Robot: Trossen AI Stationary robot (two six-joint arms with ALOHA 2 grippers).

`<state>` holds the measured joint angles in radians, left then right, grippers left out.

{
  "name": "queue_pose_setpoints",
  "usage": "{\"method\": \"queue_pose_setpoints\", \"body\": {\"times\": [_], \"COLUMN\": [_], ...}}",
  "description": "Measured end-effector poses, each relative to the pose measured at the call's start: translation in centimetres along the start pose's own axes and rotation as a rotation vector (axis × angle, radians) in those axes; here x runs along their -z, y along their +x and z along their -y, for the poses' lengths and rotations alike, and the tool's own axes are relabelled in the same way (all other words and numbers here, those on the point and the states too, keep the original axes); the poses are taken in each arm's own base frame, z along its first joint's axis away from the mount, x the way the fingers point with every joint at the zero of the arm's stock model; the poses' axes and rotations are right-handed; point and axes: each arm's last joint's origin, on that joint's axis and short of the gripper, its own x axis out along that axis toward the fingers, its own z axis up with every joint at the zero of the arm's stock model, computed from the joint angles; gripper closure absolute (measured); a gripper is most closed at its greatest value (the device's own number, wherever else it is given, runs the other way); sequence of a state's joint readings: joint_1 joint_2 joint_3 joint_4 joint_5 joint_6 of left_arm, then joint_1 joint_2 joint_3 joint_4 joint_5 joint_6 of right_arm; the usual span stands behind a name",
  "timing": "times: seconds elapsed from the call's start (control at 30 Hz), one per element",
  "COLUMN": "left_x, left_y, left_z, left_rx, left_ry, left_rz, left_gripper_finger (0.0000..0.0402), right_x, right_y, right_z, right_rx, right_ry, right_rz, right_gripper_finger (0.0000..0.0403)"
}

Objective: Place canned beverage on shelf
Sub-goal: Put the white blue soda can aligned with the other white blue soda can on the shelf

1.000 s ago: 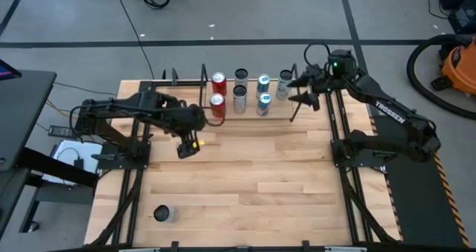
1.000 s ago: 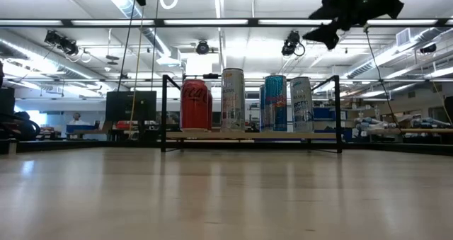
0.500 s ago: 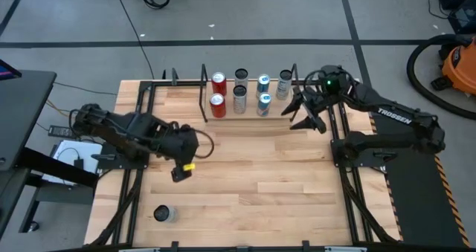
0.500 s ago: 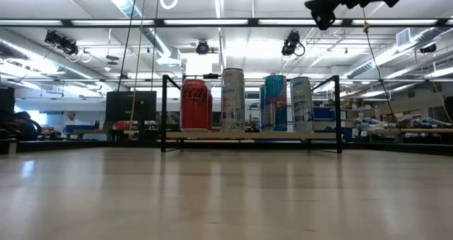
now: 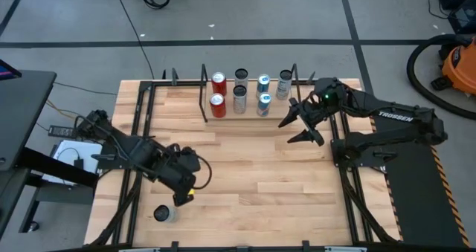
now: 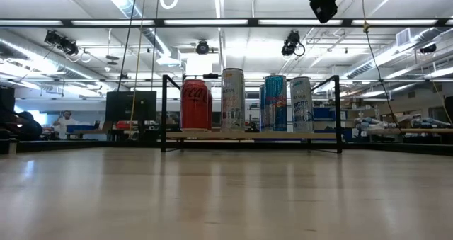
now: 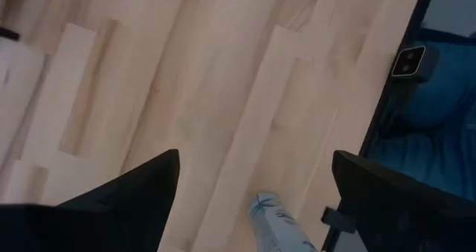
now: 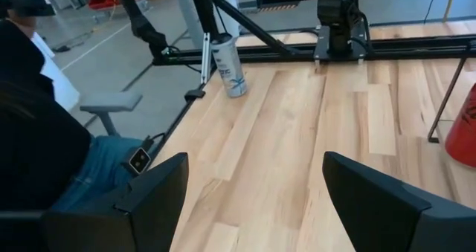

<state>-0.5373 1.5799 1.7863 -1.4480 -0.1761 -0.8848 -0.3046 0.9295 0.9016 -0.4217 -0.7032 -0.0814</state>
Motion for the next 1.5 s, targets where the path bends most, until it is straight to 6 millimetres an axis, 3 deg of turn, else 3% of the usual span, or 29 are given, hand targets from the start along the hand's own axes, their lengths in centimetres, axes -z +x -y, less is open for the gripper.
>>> {"method": "queue_pose_setpoints", "body": {"times": [0.13,0.33,0.83,1.2,1.5], "left_x": [0.7,1.6,5.7,9.3,11.0], "left_y": [0.2,0.6,4.7,4.0,3.4], "left_z": [1.4,3.9,8.0,8.6,9.0], "left_rx": [0.028,0.117,-0.015,-0.117,-0.141], "left_ry": [-0.028,-0.024,-0.340,-0.516,-0.623], "left_rz": [0.007,0.045,-0.134,-0.181,-0.182], "left_gripper_finger": [0.0047,0.0047,0.0047,0.0047,0.0047], "right_x": [0.2,2.1,3.1,3.1,3.6], "right_y": [0.5,1.9,3.8,4.4,6.2], "right_z": [-0.5,-0.7,-2.9,-4.0,-4.1], "right_rx": [0.002,0.011,-0.102,-0.087,-0.121], "right_ry": [-0.011,-0.027,-0.123,-0.189,-0.243], "right_rz": [-0.015,-0.065,-0.079,-0.081,-0.122], "right_gripper_finger": [0.0085,0.0085,0.0085,0.0085,0.0085]}}
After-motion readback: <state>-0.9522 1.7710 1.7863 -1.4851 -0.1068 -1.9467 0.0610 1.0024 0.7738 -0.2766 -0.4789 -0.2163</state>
